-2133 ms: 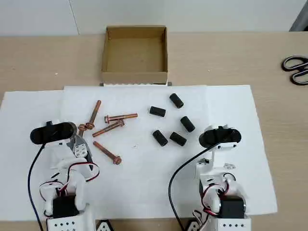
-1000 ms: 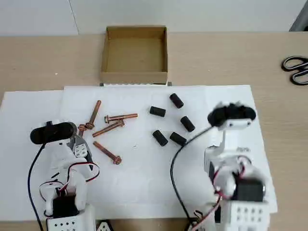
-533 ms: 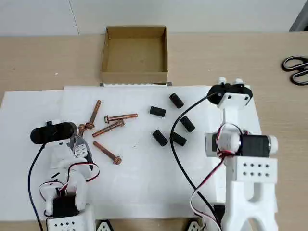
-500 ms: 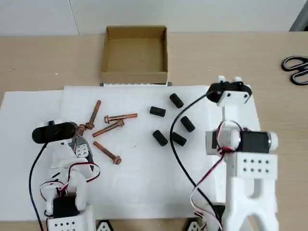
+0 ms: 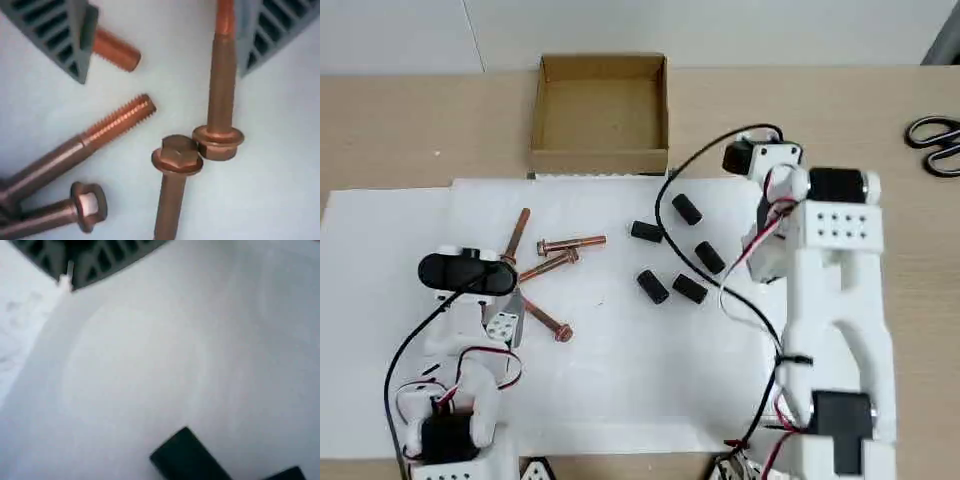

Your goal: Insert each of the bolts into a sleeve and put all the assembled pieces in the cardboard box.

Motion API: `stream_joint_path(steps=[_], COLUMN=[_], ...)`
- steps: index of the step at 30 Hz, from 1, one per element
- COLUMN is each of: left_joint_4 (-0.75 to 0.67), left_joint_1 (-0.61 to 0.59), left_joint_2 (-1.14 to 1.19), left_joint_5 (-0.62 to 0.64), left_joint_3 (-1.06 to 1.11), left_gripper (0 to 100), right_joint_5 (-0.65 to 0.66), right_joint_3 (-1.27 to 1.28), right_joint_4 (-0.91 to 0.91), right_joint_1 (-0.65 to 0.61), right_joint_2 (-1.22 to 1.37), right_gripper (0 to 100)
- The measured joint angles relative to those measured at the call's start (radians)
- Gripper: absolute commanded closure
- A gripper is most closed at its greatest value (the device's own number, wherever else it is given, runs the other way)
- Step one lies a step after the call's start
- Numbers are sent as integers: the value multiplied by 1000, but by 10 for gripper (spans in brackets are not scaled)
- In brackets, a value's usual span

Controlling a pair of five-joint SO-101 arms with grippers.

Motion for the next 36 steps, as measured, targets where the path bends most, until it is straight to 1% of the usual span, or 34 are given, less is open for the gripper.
stream_joint_path(steps=[1,4,7,11,14,17,22,26,30,36], left_joint_4=[18,52,52,52,68,110,207,287,339,397], left_joint_1=[0,0,0,0,0,0,11,60,106,137], left_joint_2=[0,20,112,341,582,810,1119,1286,1409,1603], left_joint_5=[-14,-54,-68,-69,-69,-69,-49,-43,12,29], left_joint_3=[-15,-60,-121,-275,-423,-577,-812,-942,-1030,-1115], left_gripper=[809,808,808,808,808,808,807,807,807,807], right_joint_5=[14,52,77,83,84,84,135,181,203,204], right_joint_3=[-23,-60,-68,-68,-68,-68,-127,-230,-324,-350], right_joint_4=[0,0,0,-23,-60,-97,-114,-114,-100,-84], right_joint_1=[0,-17,-58,-100,-118,-121,-132,-150,-169,-209], right_joint_2=[21,66,109,166,204,244,315,379,443,502], right_gripper=[986,918,879,878,877,876,876,876,876,876])
